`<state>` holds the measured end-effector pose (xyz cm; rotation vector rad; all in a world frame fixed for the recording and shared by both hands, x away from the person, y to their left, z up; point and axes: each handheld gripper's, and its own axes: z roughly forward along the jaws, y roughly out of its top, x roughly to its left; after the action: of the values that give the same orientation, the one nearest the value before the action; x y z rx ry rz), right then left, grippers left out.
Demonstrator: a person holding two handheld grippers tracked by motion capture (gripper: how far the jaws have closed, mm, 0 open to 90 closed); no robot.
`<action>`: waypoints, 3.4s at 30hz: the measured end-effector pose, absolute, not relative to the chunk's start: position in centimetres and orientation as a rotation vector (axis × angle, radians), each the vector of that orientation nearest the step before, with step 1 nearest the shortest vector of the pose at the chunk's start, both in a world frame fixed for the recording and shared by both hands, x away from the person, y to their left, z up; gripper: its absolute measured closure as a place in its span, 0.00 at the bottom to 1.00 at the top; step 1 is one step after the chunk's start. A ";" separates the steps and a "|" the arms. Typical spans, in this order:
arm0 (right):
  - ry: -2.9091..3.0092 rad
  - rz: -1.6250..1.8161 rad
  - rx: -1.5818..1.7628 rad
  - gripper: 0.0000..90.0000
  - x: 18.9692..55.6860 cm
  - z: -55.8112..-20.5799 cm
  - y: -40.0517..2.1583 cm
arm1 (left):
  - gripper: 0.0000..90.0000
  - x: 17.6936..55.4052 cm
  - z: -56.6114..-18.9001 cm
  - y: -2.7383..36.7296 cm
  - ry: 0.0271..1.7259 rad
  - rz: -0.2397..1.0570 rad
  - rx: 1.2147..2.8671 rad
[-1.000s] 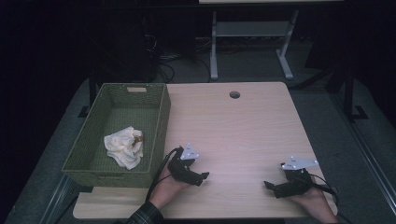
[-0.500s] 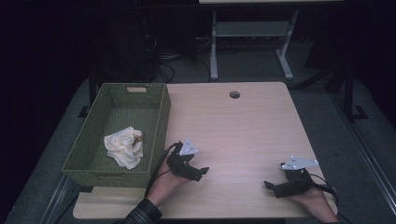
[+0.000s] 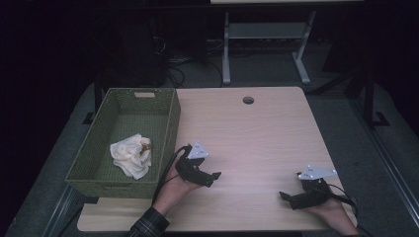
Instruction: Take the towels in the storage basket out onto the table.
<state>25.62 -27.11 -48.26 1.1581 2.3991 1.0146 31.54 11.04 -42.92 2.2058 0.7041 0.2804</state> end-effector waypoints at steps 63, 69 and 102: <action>2.398 1.011 1.152 0.01 25.7 -48.3 -27.2 | 0.14 35.1 -35.6 14.4 0.665 0.247 2.214; 2.399 1.010 1.152 0.01 25.7 -48.3 -27.2 | 0.14 35.2 -35.1 15.2 0.684 0.254 2.200; 2.399 1.010 1.151 0.01 25.7 -48.3 -27.2 | 0.15 36.0 -33.6 22.1 0.816 0.319 2.142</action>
<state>25.70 -27.18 -48.29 1.1511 2.3993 1.0104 36.01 22.11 -33.59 2.1416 0.8156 0.3192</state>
